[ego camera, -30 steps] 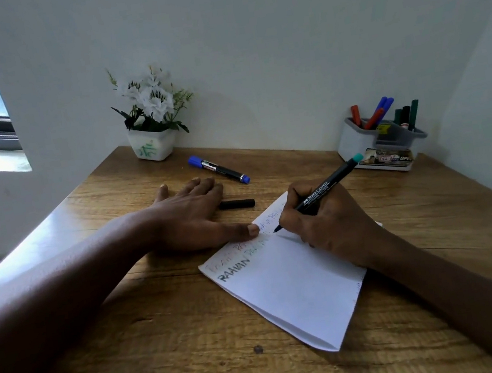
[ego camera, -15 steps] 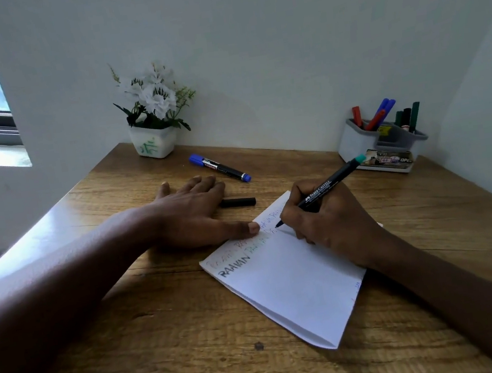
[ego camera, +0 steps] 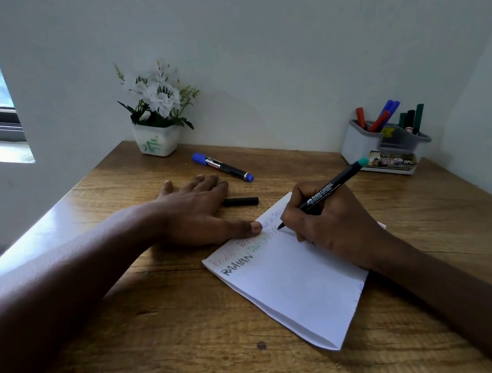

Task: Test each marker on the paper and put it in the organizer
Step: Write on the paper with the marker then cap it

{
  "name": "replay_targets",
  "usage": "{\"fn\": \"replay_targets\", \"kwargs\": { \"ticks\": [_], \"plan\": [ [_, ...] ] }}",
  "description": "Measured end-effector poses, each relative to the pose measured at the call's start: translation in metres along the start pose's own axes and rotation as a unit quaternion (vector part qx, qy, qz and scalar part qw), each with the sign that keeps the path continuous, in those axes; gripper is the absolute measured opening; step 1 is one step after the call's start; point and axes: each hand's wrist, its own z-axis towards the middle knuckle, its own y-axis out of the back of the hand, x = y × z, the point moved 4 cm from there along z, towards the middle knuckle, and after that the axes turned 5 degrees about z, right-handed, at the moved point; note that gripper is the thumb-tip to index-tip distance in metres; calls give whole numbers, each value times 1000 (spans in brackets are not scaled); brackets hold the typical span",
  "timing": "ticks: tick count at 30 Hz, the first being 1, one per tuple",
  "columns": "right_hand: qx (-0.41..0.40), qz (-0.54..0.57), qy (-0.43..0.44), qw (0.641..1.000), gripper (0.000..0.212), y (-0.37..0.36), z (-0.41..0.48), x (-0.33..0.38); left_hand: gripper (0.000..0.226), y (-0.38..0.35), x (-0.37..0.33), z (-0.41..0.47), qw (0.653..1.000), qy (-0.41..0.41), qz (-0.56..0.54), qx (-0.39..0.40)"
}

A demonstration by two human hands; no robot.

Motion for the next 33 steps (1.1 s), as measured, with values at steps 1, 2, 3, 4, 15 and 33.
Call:
{"fn": "replay_targets", "kwargs": {
  "ticks": [1, 2, 3, 4, 15, 33],
  "plan": [
    [-8, -2, 2, 1000, 17, 1, 0, 0, 128, 0, 0, 0, 1000, -1, 0, 0],
    [-20, -2, 2, 1000, 16, 2, 1, 0, 130, 0, 0, 1, 1000, -2, -1, 0],
    [-29, -1, 2, 1000, 16, 3, 1, -1, 132, 0, 1, 1, 1000, -2, -1, 0],
    [-31, -3, 1, 1000, 16, 4, 1, -1, 132, 0, 1, 1, 1000, -1, -1, 0],
    [-21, -7, 2, 1000, 15, 1, 0, 2, 129, 0, 1, 1, 1000, -3, 2, 1],
    [-54, -21, -23, 998, 16, 5, 0, 1, 125, 2, 0, -1, 1000, 4, -2, 7]
  ]
}}
